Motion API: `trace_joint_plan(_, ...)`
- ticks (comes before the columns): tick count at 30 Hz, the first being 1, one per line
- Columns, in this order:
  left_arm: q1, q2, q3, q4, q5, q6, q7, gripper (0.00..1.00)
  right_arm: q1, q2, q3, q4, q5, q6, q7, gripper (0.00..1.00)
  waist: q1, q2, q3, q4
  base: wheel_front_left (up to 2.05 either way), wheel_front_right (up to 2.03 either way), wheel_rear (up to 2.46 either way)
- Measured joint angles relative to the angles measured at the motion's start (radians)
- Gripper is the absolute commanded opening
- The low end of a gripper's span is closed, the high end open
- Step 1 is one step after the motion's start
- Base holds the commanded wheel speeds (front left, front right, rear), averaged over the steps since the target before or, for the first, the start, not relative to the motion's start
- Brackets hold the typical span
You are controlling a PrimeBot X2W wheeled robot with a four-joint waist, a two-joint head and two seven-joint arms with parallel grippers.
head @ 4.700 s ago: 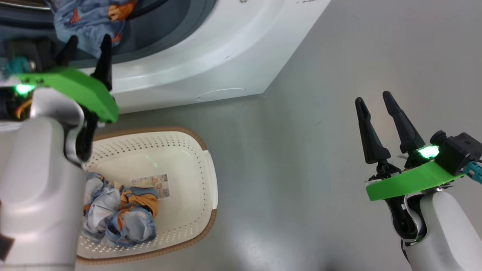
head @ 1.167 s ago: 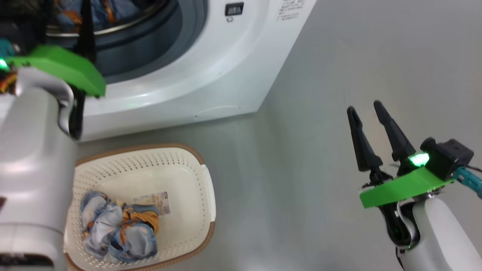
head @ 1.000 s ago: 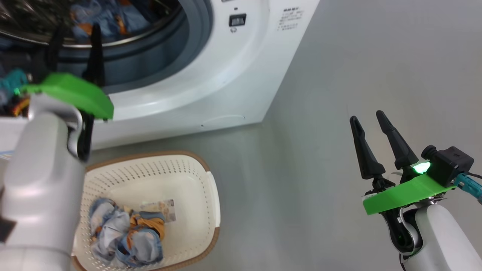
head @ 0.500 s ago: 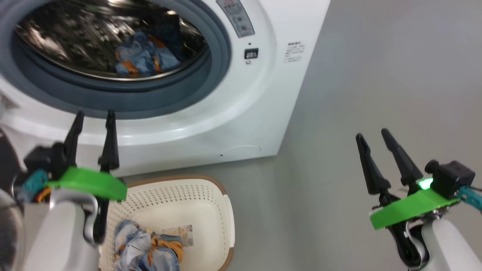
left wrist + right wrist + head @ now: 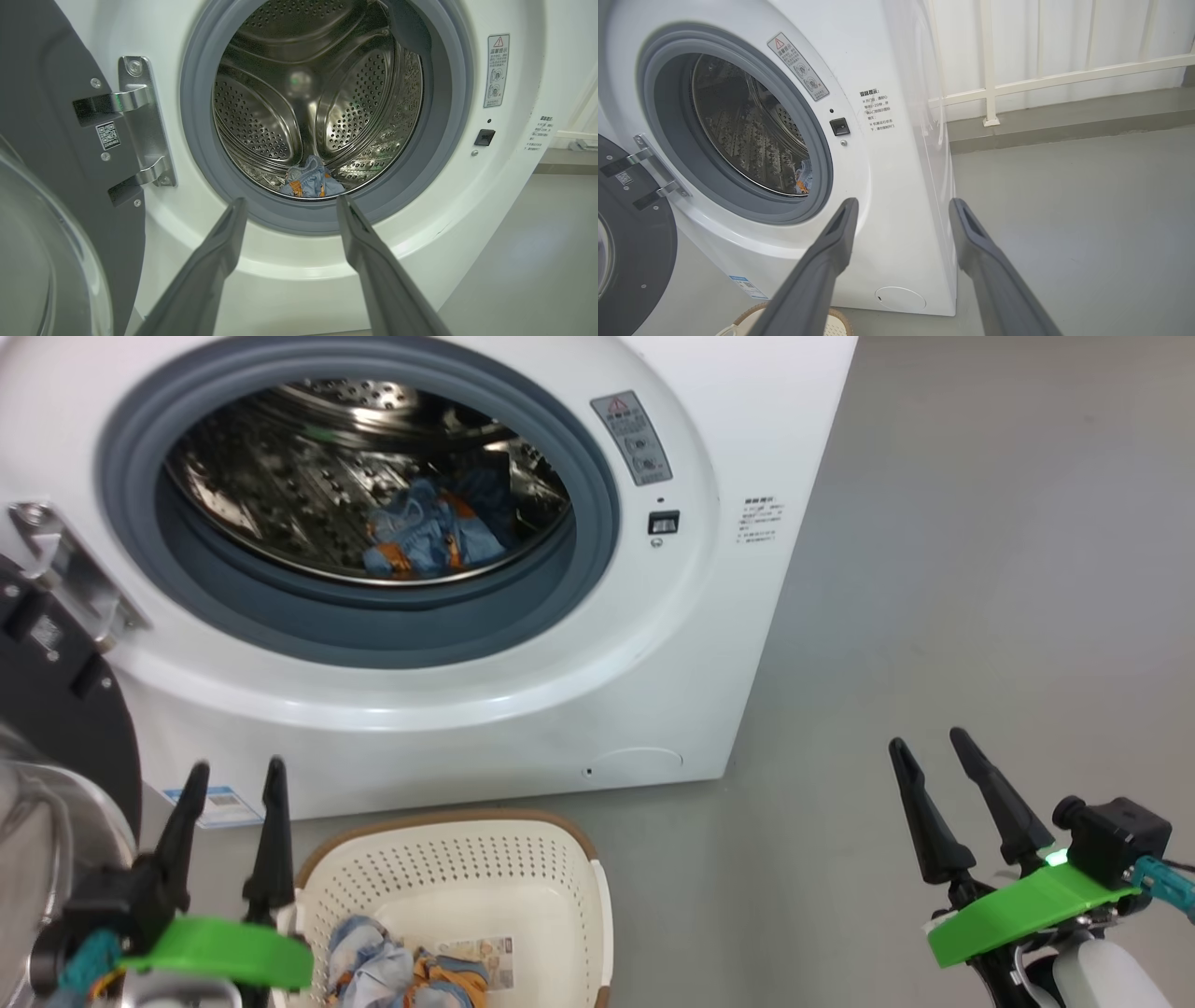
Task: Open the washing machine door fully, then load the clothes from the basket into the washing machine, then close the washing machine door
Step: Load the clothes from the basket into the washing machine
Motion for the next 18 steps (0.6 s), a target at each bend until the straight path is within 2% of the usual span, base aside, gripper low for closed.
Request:
trace_joint_plan(11, 0.179, -0.013, 0.037, -0.119, 0.001, 0.024, 0.0, 1.0, 0.04, -0.01, 0.004, 0.006, 0.007, 0.0, 0.0, 1.0, 0.0, 0.0, -0.058, 0.016, 0.0, 0.0, 0.0)
trace_joint_plan(18, 0.215, -0.033, 0.061, -0.16, 0.003, 0.027, 0.0, 1.0, 0.045, -0.012, 0.001, 0.002, 0.009, 0.0, 0.0, 1.0, 0.0, 0.0, -0.059, 0.022, 0.0, 0.0, 0.0)
